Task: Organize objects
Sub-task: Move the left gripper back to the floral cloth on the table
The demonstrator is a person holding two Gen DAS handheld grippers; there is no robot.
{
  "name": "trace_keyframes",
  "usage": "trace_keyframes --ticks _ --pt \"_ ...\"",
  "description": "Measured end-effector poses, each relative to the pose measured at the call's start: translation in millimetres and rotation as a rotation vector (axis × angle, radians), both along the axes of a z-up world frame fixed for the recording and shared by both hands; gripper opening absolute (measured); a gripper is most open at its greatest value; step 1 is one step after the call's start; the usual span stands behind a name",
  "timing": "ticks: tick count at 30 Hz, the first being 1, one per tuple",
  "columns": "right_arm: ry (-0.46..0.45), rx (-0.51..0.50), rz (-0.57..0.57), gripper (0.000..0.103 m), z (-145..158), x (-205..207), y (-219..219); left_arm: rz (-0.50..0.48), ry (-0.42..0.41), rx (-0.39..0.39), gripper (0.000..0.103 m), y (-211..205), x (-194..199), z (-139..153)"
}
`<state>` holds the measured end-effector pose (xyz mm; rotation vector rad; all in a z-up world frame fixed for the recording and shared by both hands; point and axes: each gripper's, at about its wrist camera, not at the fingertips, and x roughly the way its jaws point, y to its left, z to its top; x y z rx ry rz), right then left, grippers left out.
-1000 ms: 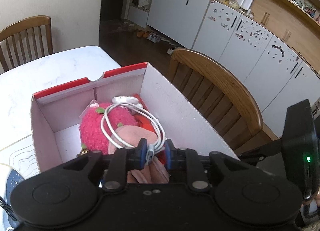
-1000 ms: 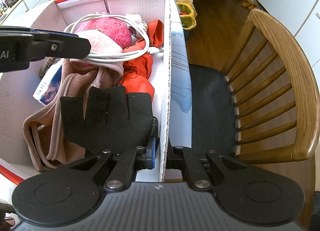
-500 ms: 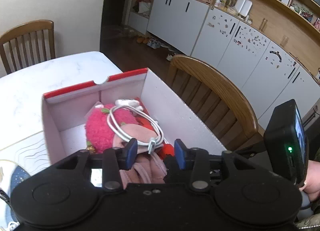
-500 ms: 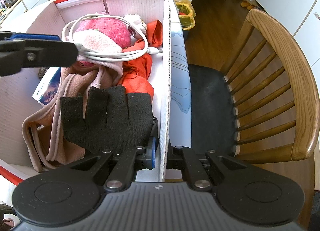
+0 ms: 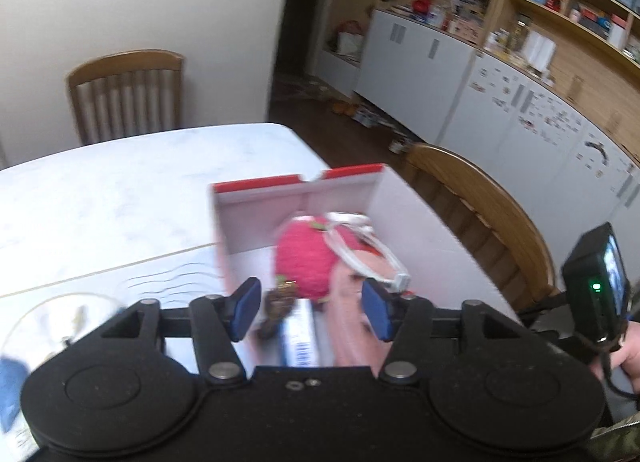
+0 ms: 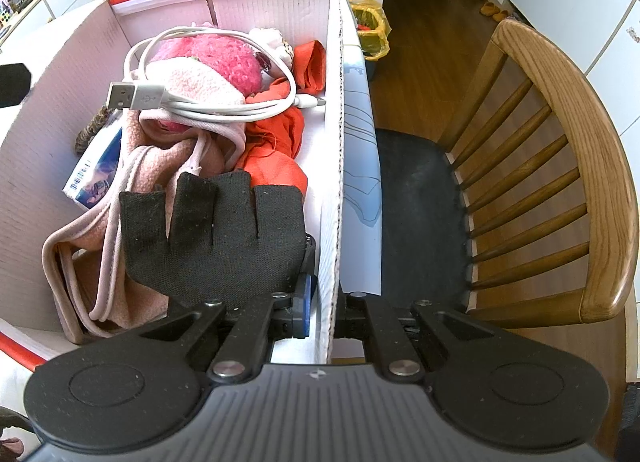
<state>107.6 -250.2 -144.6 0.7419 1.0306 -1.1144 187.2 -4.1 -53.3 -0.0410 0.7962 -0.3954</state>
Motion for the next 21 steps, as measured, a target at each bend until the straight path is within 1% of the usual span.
trace_keyframes --ticks 4,7,9,10,15,18,21 --pt "0.002 -0.001 0.0 0.007 -1 0 1 0.072 -0.015 0.018 0.066 24 -5 3" --pt "0.001 0.0 -0.001 0.007 -1 -1 1 0.137 -0.018 0.026 0.075 45 -7 6" --pt "0.001 0.001 -0.001 0.007 -1 -1 1 0.185 -0.017 0.028 0.083 61 -9 7" --pt "0.002 0.0 0.0 0.007 -1 -1 2 0.21 -0.015 0.03 0.084 69 -9 7" --pt "0.007 -0.002 0.008 0.007 -2 -1 3 0.342 0.017 0.057 0.101 107 -12 0" --pt "0.007 -0.001 0.005 0.007 -2 0 2 0.407 0.053 0.086 0.102 125 -13 -10" --pt "0.009 -0.002 0.005 0.007 -2 0 2 0.449 0.095 0.093 0.102 140 -17 -24"
